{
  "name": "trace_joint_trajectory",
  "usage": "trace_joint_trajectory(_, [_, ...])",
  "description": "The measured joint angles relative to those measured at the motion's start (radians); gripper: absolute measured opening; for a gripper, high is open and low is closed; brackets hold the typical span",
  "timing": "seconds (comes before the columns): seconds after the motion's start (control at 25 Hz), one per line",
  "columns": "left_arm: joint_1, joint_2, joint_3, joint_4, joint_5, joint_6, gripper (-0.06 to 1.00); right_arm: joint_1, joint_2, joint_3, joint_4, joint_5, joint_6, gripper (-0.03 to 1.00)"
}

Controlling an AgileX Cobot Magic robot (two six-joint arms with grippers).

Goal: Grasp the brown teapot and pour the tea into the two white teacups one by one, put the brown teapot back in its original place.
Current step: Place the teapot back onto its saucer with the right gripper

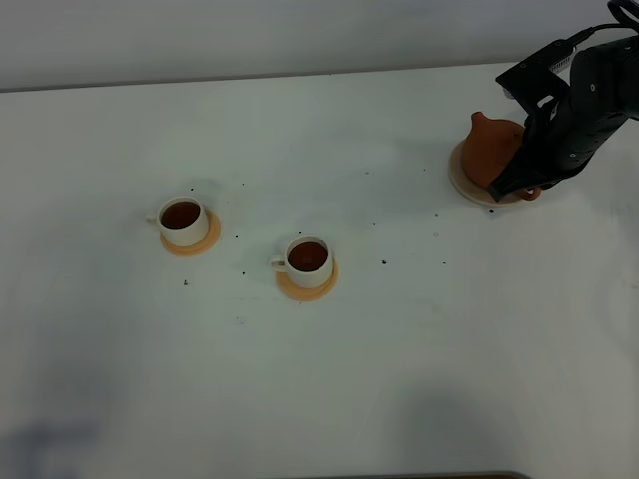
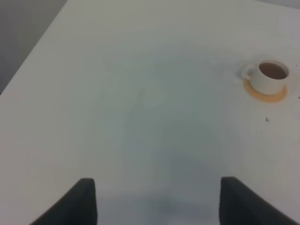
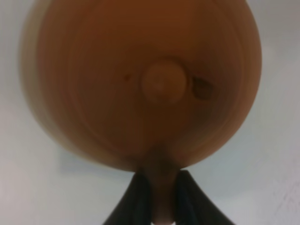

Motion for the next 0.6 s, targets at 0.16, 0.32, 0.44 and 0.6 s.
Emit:
trace_joint_trajectory(0.16, [0.000, 0.000, 0.000, 0.000, 0.000, 0.000, 0.55, 0.000, 0.000, 0.000, 0.011, -0.003, -0.002, 0.09])
trace_joint_trajectory(0.32, [0.000, 0.000, 0.000, 0.000, 0.000, 0.000, 0.55, 0.000, 0.000, 0.000, 0.024, -0.003, -0.003, 0.09])
trace_joint_trajectory(0.44, [0.000, 0.000, 0.000, 0.000, 0.000, 0.000, 0.55, 0.000, -0.008, 0.000, 0.031, -0.002, -0.003, 0.09])
trace_joint_trajectory(0.6, [0.000, 0.000, 0.000, 0.000, 0.000, 0.000, 0.55, 0.000, -0.036, 0.005, 0.049, 0.021, -0.003, 0.09])
